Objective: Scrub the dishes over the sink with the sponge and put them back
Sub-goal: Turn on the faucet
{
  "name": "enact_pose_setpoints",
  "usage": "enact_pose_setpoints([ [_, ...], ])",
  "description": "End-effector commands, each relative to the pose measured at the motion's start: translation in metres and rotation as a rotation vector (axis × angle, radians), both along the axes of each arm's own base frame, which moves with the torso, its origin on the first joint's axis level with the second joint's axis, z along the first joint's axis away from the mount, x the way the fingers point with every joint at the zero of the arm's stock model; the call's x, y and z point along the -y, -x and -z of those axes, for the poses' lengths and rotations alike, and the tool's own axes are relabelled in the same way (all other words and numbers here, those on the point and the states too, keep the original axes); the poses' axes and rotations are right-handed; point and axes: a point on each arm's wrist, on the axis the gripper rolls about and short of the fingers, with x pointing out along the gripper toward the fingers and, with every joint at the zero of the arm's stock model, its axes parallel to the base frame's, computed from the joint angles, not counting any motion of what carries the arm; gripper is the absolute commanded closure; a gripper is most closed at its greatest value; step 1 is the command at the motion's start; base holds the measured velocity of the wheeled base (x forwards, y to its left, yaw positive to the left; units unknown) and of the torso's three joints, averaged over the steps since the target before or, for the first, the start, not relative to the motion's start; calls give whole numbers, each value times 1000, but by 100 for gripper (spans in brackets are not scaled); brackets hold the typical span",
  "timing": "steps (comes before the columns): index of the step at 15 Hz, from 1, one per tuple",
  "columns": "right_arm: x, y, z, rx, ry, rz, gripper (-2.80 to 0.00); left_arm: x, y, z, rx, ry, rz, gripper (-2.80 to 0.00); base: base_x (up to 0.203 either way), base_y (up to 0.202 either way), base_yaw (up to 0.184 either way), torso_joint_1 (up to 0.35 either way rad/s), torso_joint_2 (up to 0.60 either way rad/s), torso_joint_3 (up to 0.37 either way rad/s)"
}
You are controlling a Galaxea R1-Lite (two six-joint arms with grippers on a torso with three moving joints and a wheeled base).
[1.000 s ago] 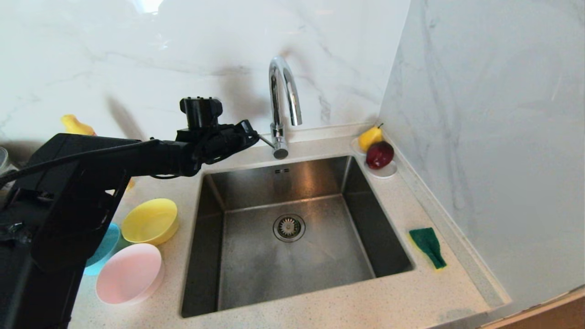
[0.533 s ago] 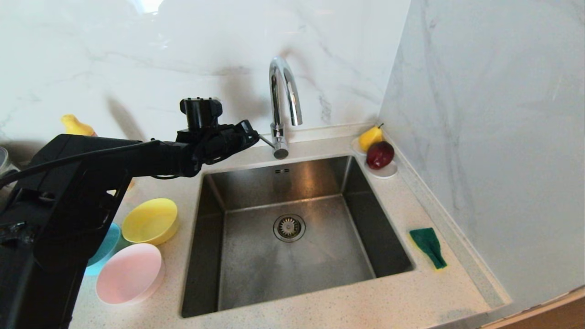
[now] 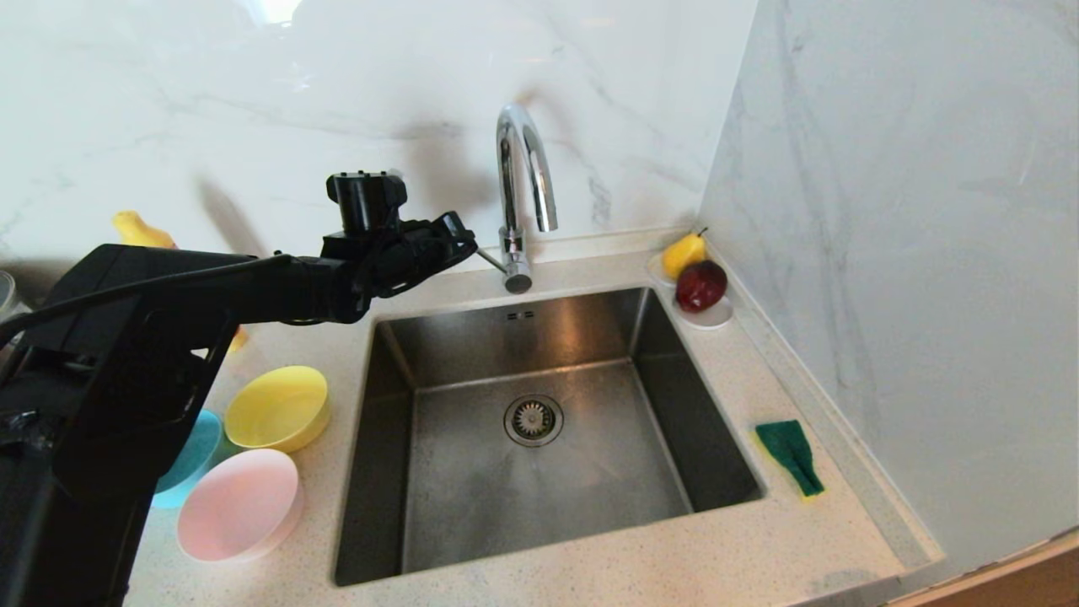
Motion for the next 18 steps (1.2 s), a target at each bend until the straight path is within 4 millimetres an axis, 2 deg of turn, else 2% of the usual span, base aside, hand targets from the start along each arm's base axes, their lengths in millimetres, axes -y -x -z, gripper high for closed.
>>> enact_pose_setpoints([
  [1, 0, 0, 0, 0, 0, -2, 0, 5, -1, 5, -10, 1, 8, 0, 0, 0, 0, 0, 0, 0],
  [5, 0, 0, 0, 0, 0, -2, 0, 12, 0, 8, -13, 0, 23, 0, 0, 0, 0, 0, 0, 0],
  [7, 0, 0, 0, 0, 0, -1, 0, 13, -3, 15, -26, -3, 19, 0, 0, 0, 0, 0, 0, 0],
  [18, 0, 0, 0, 0, 0, -2, 0, 15, 0, 20, -60, -12, 18, 0, 0, 0, 0, 0, 0, 0],
])
